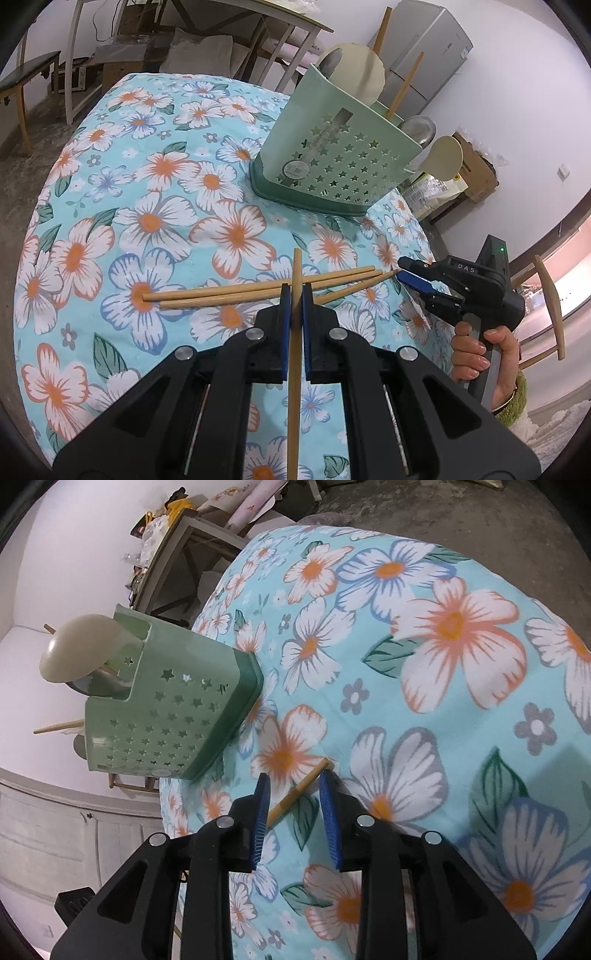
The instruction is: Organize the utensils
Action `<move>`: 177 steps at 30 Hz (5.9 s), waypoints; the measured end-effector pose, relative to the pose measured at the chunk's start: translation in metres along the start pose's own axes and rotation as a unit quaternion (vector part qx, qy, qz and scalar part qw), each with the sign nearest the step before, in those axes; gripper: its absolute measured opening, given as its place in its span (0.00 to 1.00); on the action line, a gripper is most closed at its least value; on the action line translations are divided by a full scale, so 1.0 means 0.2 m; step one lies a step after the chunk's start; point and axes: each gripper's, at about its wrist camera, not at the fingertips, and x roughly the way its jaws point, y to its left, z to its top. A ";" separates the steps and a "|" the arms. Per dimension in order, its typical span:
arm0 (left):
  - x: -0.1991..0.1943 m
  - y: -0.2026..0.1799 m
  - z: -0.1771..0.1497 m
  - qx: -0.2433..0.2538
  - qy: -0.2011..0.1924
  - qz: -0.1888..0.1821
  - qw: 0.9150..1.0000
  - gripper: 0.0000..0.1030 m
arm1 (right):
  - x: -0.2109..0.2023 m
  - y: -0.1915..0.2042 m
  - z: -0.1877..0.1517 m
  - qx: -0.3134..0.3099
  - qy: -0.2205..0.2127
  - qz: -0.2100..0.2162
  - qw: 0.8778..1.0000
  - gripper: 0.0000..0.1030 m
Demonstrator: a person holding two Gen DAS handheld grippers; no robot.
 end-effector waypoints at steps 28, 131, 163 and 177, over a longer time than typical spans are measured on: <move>-0.29 -0.26 0.46 0.041 -0.141 -0.066 0.987 0.04 | -0.50 0.46 -0.02 -0.231 -0.173 0.005 0.957 0.09; -0.04 -0.01 0.00 0.052 -0.073 0.220 0.971 0.87 | -0.80 1.09 0.05 -0.397 -0.303 0.080 0.863 0.51; 0.50 -0.45 -0.35 0.462 -0.011 0.277 0.843 0.18 | -0.05 0.29 -0.10 -0.177 0.062 -0.034 0.982 0.51; 0.51 -0.48 -0.40 0.502 0.001 0.277 0.819 0.00 | -0.17 0.27 -0.06 -0.179 0.048 -0.029 0.982 0.51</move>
